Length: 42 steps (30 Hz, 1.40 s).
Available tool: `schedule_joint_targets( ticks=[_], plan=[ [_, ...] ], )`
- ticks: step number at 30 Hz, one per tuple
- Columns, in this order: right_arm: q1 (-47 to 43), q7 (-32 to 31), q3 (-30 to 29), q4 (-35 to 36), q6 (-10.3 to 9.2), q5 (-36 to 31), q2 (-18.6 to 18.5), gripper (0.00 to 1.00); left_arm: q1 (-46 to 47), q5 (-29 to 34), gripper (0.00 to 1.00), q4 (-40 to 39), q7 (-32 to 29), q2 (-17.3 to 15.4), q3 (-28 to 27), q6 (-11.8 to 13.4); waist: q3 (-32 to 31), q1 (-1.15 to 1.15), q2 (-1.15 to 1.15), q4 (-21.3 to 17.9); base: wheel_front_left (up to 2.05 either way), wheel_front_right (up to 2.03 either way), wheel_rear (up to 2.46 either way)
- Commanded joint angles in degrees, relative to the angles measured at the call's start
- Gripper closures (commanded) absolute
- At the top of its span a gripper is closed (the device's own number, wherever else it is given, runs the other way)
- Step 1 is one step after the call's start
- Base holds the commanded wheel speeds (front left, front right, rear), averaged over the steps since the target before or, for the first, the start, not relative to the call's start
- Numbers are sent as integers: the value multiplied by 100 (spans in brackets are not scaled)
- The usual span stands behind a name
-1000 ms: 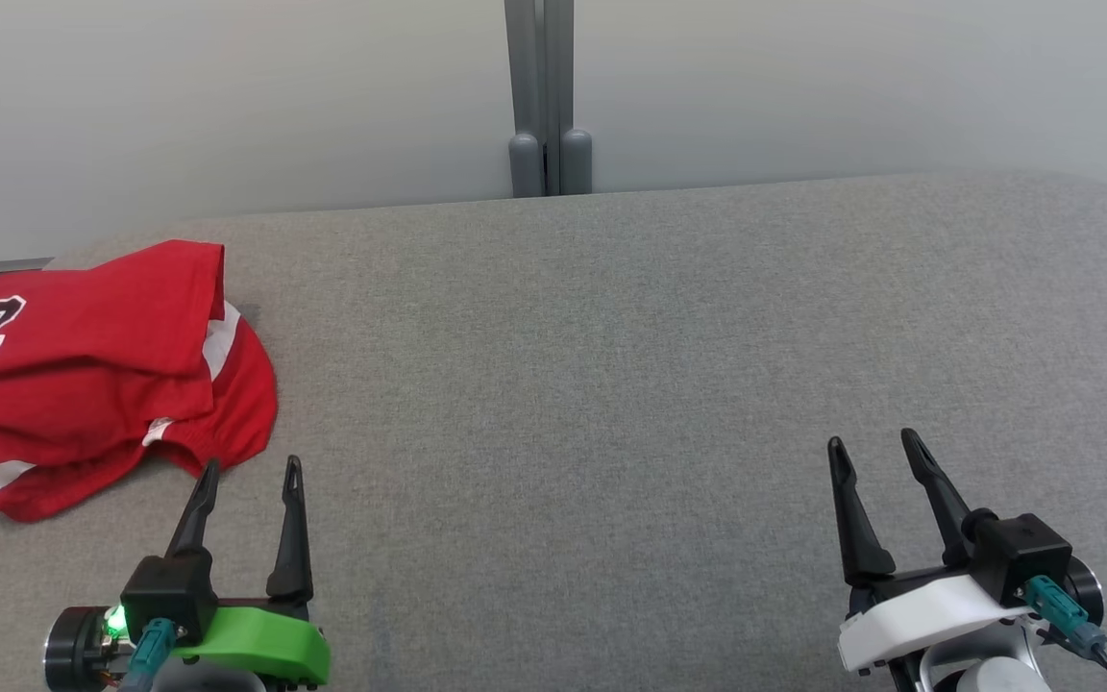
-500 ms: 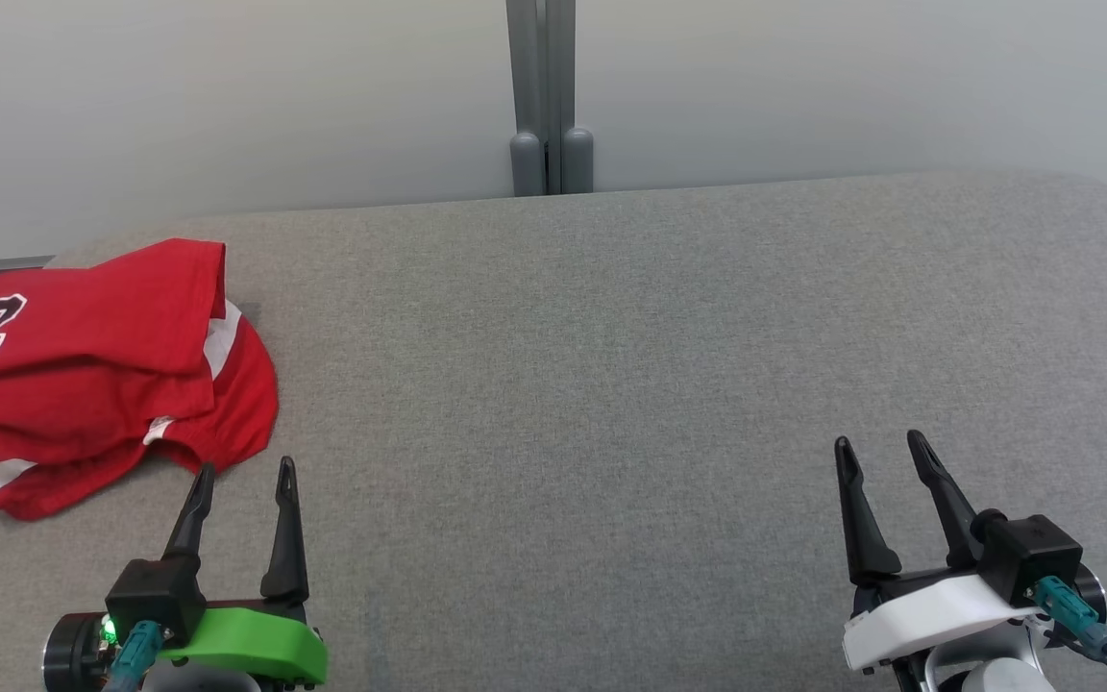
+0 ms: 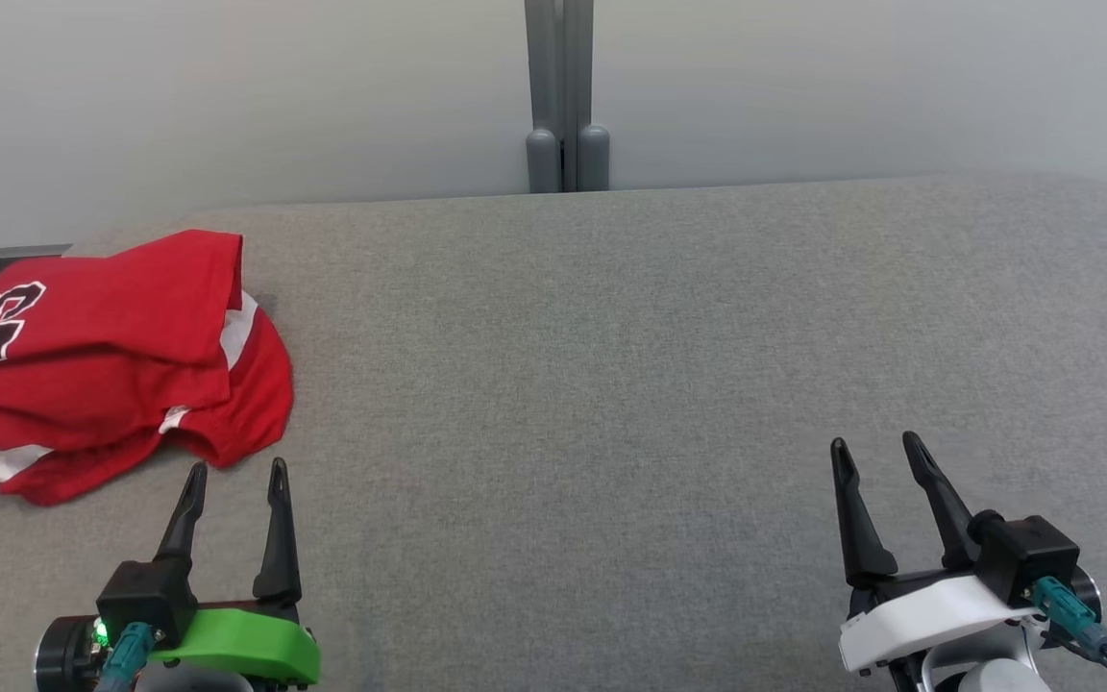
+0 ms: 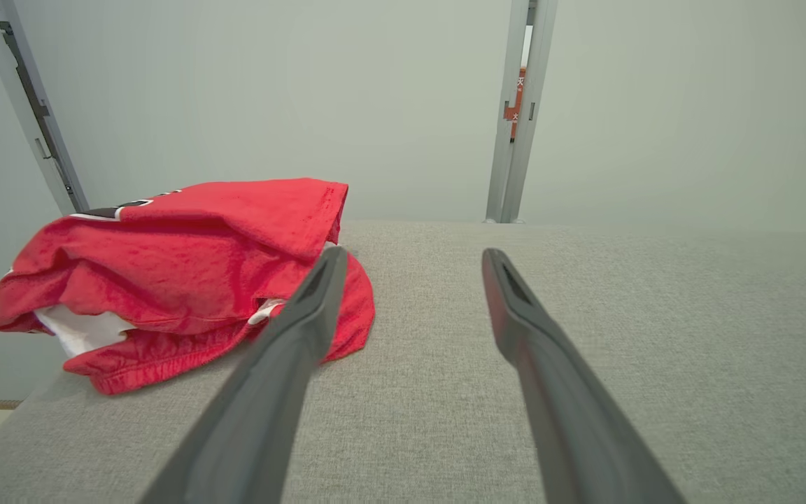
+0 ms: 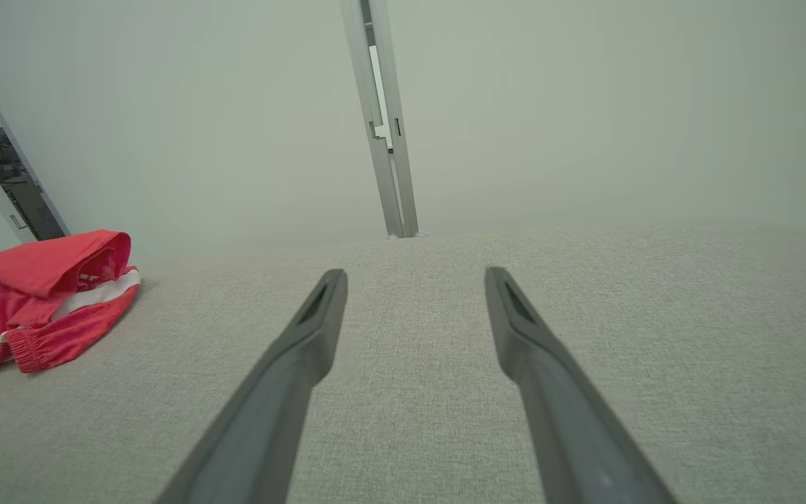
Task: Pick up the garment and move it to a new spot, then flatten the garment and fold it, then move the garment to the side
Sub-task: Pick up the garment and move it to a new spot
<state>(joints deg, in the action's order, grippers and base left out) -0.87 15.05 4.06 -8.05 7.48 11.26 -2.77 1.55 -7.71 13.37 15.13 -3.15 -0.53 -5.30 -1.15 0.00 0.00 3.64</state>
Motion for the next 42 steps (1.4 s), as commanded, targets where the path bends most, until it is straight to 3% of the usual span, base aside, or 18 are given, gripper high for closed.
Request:
schedule_joint_targets(
  ticks=[1, 31, 42],
  plan=[
    [-13, 20, 9, 13, 3, 45, -19, 0, -38, -25, 0, 6, 4, -45, -34, 0, 10, 0, 0, 112, 0, 0, 0],
    [99, 19, 118, -106, 3, 80, -21, 0, -74, -123, 0, 81, 4, -158, -406, 114, 200, 0, 0, 2338, 0, 0, 0],
    [118, 19, 178, -177, 3, 79, -22, 0, -104, -122, 0, 83, 4, -157, -490, 123, 197, 0, 0, 2534, 0, 0, 0]
  ],
)
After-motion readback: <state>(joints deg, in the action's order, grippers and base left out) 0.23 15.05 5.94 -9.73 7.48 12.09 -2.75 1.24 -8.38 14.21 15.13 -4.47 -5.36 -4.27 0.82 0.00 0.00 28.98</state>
